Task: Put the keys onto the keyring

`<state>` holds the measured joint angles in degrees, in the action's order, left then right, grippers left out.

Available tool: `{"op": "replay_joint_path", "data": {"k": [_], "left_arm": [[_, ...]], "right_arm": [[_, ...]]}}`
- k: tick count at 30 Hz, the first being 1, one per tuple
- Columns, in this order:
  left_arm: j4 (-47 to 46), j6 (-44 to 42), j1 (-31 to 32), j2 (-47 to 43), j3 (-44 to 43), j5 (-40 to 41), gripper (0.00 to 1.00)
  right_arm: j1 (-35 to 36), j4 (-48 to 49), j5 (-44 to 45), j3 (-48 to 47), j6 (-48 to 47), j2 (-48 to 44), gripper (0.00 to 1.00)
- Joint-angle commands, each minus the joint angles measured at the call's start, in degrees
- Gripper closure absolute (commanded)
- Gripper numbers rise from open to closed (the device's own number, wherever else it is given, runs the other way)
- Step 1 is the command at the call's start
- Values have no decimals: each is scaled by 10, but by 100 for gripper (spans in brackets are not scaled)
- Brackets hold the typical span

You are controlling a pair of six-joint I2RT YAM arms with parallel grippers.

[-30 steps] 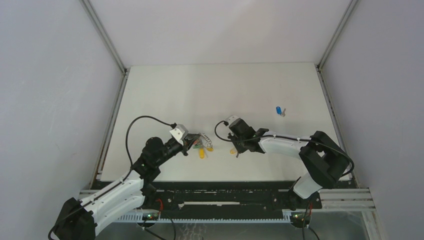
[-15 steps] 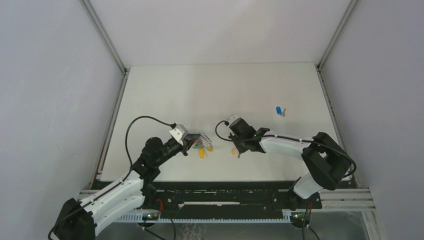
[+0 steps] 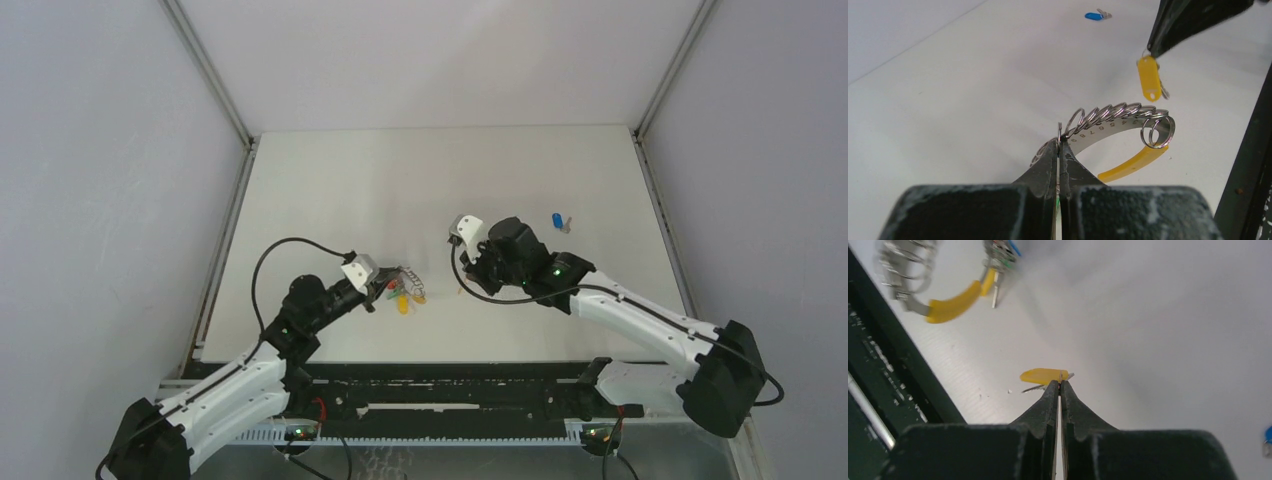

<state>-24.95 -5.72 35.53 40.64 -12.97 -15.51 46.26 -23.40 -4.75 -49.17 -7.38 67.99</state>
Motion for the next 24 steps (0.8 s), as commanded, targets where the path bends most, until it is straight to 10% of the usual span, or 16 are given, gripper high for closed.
{"op": "replay_joint_path", "data": {"k": [1, 24], "left_arm": [[-42, -46, 4, 14, -63, -45, 100], [53, -146, 64, 35, -88, -122, 100]], "right_arm": [[2, -28, -86, -53, -85, -41, 100], [73, -155, -172, -162, -285, 18, 100]]}}
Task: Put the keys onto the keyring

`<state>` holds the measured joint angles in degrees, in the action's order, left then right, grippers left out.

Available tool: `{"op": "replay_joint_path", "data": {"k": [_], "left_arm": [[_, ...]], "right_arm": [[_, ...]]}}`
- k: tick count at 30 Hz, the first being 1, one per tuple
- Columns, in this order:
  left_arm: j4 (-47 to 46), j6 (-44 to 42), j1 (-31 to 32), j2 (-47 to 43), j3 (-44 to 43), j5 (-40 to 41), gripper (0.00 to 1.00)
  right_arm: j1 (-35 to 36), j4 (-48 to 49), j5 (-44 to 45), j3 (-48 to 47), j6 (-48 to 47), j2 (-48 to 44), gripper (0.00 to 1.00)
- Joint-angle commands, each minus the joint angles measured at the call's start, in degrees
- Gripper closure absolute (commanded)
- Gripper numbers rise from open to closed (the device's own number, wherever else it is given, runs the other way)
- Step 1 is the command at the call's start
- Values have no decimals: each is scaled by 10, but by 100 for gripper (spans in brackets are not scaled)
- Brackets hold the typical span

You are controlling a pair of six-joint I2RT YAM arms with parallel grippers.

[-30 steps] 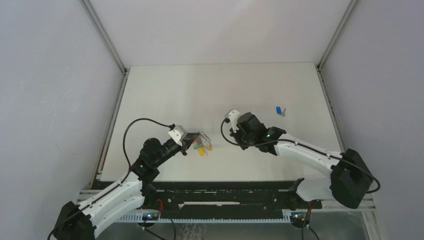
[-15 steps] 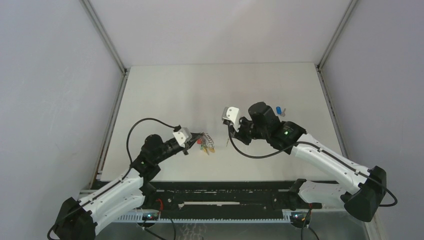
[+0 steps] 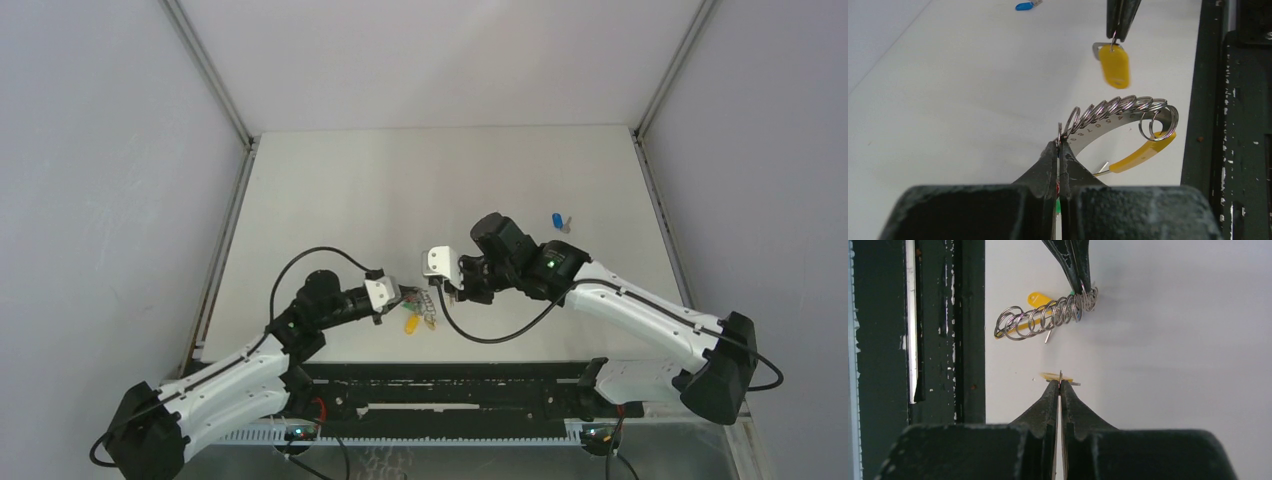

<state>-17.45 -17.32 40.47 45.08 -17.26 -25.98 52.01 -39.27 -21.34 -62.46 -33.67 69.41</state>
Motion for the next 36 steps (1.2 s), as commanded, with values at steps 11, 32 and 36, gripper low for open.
{"op": "replay_joint_path", "data": {"k": [11, 32, 36], "left_arm": [[-56, -23, 36, 2, -28, -37, 100], [-260, 169, 36, 51, 109, -5, 100], [-272, 171, 35, 65, 106, -6, 100]], "right_arm": [[38, 89, 10, 18, -31, 10, 100], [30, 201, 6, 76, -41, 40, 100], [32, 184, -2, 76, -47, 40, 100]]}}
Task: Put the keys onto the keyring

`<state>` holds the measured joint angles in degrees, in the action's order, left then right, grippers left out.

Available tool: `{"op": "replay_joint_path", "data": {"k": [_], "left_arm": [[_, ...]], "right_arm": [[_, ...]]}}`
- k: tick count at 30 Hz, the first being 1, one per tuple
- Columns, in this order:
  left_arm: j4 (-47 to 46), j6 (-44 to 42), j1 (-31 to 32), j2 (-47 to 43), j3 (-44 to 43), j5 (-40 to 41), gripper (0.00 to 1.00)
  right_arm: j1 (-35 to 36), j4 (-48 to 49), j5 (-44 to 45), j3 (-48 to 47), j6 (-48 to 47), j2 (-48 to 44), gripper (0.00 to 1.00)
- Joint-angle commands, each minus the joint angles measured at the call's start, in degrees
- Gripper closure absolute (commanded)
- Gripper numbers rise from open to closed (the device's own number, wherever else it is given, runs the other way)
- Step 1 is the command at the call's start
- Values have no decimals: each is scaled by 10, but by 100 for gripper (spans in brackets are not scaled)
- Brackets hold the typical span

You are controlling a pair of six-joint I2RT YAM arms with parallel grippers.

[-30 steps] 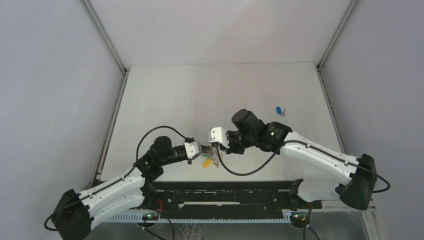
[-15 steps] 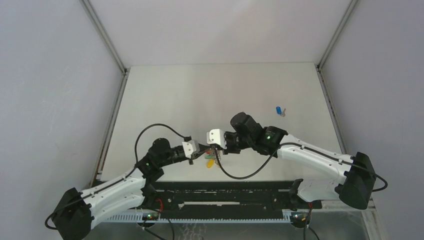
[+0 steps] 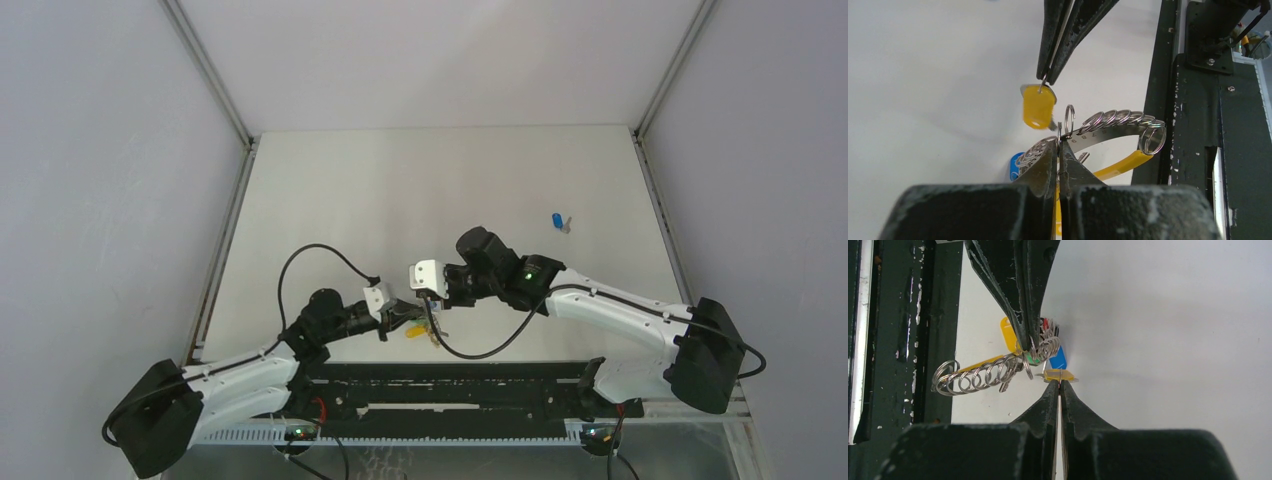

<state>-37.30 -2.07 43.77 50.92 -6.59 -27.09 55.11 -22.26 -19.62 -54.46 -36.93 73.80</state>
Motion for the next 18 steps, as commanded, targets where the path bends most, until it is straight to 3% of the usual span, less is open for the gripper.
{"op": "replay_joint_path", "data": {"k": [1, 18], "left_arm": [[-74, 19, 2, 11, -2, 5, 100], [-80, 24, 2, 26, -9, -1, 100]], "right_arm": [[1, 10, -22, -4, -16, -3, 100], [18, 2, -44, -4, -31, 13, 100]]}}
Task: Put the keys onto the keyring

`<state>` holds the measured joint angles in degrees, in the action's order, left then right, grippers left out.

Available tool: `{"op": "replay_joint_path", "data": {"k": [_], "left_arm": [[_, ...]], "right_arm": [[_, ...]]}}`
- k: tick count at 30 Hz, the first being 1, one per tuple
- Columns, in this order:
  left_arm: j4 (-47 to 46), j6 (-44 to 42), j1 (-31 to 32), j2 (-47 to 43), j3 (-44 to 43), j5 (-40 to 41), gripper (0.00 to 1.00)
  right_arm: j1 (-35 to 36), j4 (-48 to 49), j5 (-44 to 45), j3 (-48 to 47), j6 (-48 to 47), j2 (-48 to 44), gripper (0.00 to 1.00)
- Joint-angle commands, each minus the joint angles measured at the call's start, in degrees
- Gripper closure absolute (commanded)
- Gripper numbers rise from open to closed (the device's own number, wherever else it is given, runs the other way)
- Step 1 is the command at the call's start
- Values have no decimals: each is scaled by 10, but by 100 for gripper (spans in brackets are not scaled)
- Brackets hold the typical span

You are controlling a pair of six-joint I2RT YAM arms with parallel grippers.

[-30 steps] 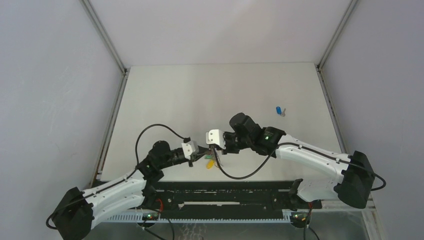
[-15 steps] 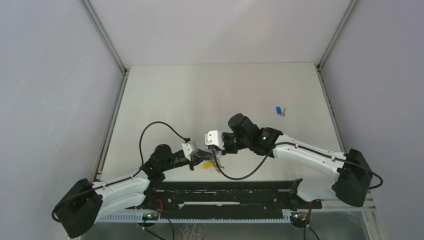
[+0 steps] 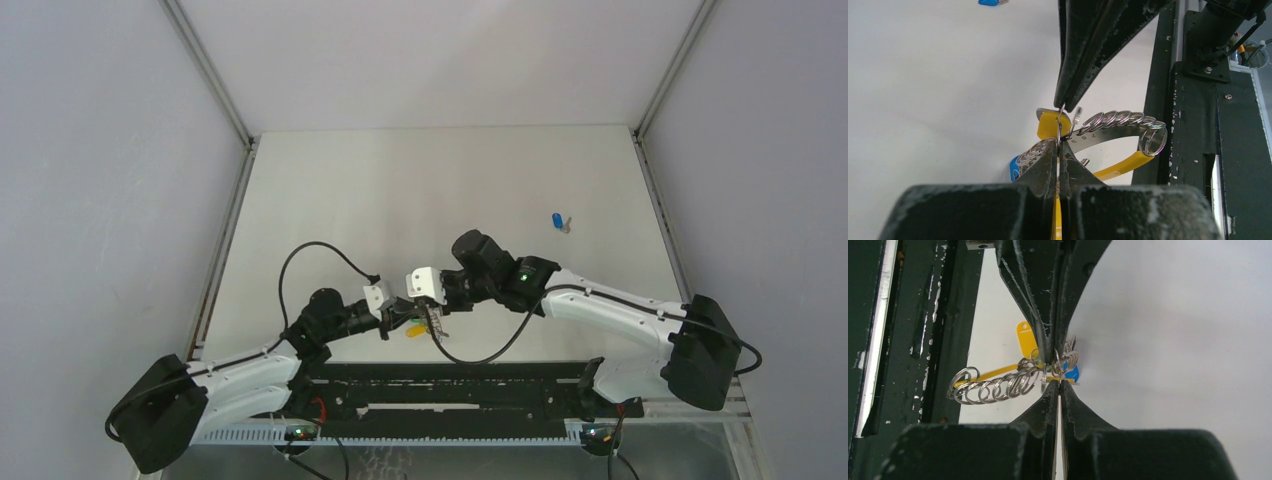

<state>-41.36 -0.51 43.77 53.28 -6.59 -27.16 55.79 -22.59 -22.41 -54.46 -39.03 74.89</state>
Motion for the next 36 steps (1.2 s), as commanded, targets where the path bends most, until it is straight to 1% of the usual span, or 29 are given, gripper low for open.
{"op": "replay_joint_path", "data": {"k": [1, 19, 23, 29, 36], "left_arm": [[-39, 9, 2, 3, -9, -1, 100], [-15, -4, 2, -3, -11, 9, 100], [-15, -6, 2, -2, -12, 3, 100], [-15, -7, 2, 1, -14, -6, 100], [-14, -8, 2, 0, -14, -6, 100]], "right_arm": [[12, 3, -13, -4, -10, 3, 100], [22, -18, 6, -10, -20, -2, 100], [24, -13, 12, -10, -19, -3, 100], [29, 2, 48, -10, -20, 1, 100], [33, 1, 41, -10, -22, 4, 100]]}}
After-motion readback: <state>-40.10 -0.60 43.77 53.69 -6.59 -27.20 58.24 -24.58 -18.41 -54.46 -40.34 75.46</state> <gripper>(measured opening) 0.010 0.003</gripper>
